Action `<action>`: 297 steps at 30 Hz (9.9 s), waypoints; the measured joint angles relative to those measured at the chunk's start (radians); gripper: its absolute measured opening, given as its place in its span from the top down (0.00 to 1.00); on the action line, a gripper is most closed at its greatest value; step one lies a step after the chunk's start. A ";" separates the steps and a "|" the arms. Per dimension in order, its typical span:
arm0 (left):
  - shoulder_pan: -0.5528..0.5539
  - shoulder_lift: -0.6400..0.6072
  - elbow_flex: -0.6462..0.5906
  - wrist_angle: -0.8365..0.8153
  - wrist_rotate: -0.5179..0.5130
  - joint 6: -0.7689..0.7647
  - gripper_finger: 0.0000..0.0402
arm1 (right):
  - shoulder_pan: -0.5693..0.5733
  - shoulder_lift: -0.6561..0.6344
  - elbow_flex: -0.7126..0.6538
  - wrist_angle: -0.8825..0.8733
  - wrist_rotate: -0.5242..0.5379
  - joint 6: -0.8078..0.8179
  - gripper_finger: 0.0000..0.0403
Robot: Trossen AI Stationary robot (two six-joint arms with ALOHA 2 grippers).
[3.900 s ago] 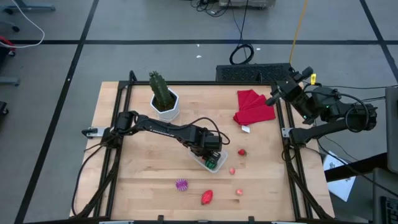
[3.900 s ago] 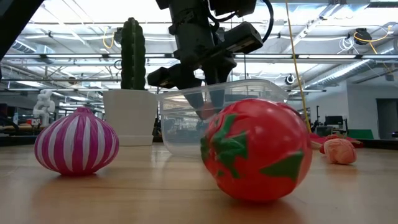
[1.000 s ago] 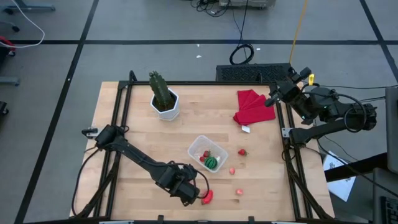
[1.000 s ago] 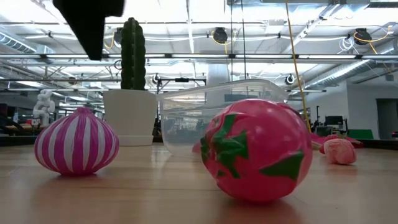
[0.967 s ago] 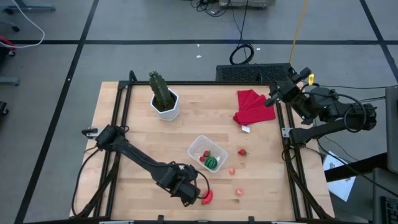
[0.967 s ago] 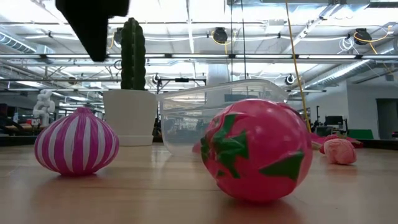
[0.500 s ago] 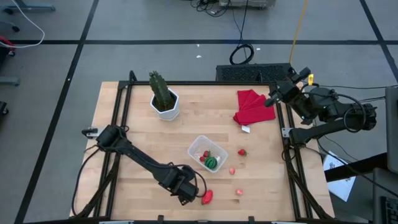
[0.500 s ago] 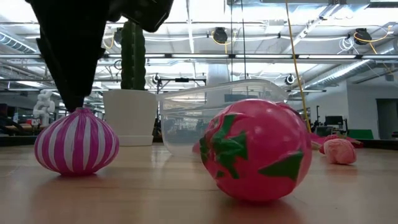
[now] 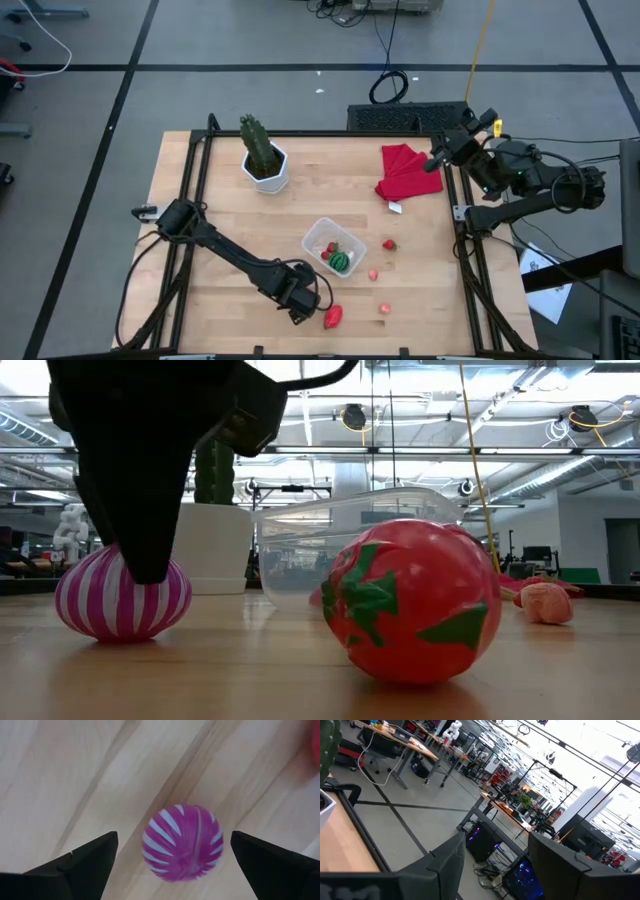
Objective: Pick and placing Produce into tupperware
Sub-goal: Put the onion into the transparent bin
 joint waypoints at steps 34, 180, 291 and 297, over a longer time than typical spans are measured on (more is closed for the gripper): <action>0.012 0.000 -0.059 0.048 -0.008 -0.049 0.02 | 0.000 0.024 0.000 0.000 0.000 0.000 0.48; 0.390 0.167 0.620 -0.371 0.038 0.305 0.31 | 0.000 0.020 0.000 -0.052 0.000 -0.011 0.48; 0.364 0.233 0.512 -0.290 -0.086 0.296 0.31 | 0.000 0.019 0.000 -0.099 0.000 -0.008 0.48; 0.365 0.233 0.512 -0.290 -0.087 0.302 0.31 | 0.000 0.019 0.000 -0.098 0.000 -0.008 0.48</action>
